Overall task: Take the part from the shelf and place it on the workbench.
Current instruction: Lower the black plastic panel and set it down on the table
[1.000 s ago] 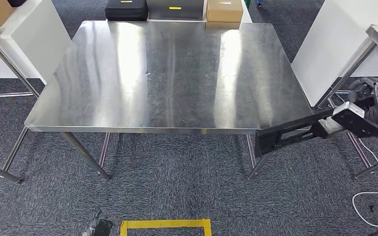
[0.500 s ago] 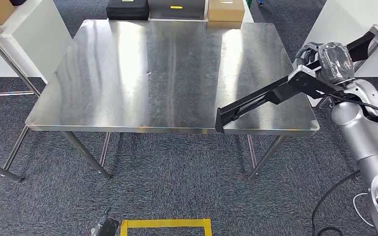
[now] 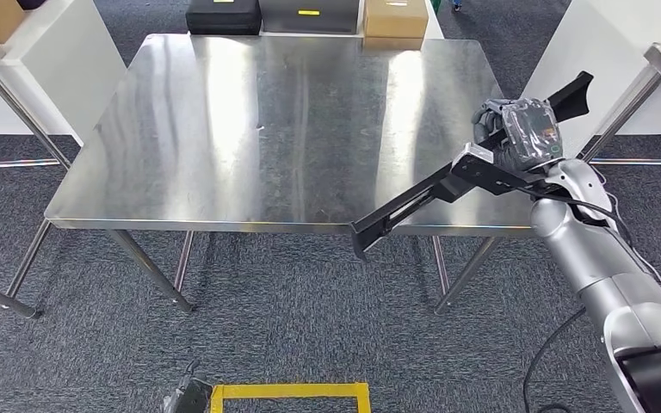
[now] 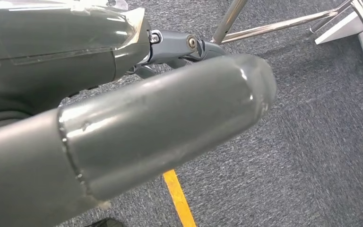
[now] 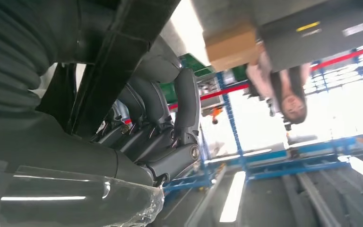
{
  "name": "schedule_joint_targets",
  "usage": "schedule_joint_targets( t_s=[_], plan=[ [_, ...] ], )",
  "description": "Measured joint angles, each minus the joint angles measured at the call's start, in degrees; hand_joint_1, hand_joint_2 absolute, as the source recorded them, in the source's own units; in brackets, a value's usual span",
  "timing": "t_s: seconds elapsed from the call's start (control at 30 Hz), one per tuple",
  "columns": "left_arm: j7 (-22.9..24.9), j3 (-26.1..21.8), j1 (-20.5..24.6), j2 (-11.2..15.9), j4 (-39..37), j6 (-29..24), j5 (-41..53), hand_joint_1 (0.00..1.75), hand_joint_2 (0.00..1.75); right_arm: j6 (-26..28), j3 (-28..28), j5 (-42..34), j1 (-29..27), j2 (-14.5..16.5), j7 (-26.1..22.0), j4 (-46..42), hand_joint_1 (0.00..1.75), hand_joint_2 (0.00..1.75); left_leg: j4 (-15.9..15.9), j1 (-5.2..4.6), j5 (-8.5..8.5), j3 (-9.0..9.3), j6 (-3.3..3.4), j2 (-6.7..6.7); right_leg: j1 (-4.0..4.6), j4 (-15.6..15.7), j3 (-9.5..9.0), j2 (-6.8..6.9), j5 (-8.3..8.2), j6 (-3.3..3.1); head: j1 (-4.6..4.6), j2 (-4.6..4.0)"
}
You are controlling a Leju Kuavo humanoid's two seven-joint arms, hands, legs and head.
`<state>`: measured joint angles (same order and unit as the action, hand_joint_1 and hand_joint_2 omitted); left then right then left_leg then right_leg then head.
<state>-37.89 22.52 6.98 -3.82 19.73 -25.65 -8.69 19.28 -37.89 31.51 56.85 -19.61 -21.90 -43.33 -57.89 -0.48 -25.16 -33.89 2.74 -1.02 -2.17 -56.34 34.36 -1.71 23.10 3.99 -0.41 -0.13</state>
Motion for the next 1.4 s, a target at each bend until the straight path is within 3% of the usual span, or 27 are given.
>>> schedule_joint_targets(
  t_s=[0.27,0.6,1.4],
  plan=[
    [0.01,0.6,-0.01,0.2,0.08,-0.67,0.61,0.0,0.0,0.05,1.73,0.79,0.26,-3.52,-0.79,2.73,1.52,1.75,-0.02,-0.03,-0.01,-0.07,0.01,-0.01,-0.02,0.01,0.07,0.0,0.0,0.0,0.0,0.0],
    [2.81,3.13,1.23,0.07,-0.25,3.28,1.46,0.0,0.0,-1.84,3.06,1.41,1.7,-7.28,-1.71,4.29,1.52,1.75,-0.02,-0.03,-0.01,-0.11,0.01,0.04,-0.01,0.01,0.09,-0.02,-0.01,0.01,0.01,0.0],
    [4.19,6.63,1.47,0.26,-1.15,2.12,2.54,0.0,0.0,-5.73,0.6,-2.13,4.1,-5.32,-6.61,6.35,1.52,1.75,-0.01,-0.02,0.0,-0.14,0.01,0.01,-0.01,0.0,0.1,-0.01,-0.01,0.01,0.0,0.0]
  ],
)
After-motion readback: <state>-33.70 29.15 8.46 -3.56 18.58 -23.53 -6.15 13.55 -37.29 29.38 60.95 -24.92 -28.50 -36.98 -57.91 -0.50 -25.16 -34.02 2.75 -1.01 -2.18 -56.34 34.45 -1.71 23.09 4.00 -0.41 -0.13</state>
